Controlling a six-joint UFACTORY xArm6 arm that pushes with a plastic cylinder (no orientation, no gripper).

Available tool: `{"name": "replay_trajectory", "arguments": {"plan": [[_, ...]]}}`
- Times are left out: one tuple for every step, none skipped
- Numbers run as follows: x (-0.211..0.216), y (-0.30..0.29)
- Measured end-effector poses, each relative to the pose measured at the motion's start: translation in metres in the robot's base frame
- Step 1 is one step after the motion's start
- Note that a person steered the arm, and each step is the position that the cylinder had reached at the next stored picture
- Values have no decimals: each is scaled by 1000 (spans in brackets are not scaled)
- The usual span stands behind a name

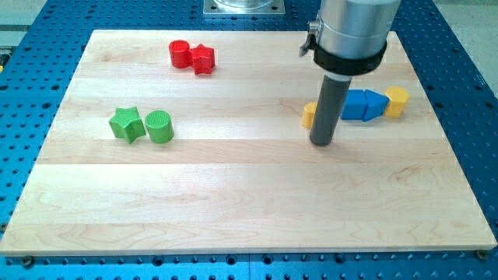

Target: Move the green star below the red blocks

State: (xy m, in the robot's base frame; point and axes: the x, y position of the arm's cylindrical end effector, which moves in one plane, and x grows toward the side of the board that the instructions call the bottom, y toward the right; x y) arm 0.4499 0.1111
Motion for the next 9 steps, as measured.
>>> {"name": "replay_trajectory", "arguments": {"plan": [[-17, 3], [-7, -29], [-11, -88], [17, -159], [69, -241], [30, -290], [-23, -271], [-60, -264], [-26, -314]]}}
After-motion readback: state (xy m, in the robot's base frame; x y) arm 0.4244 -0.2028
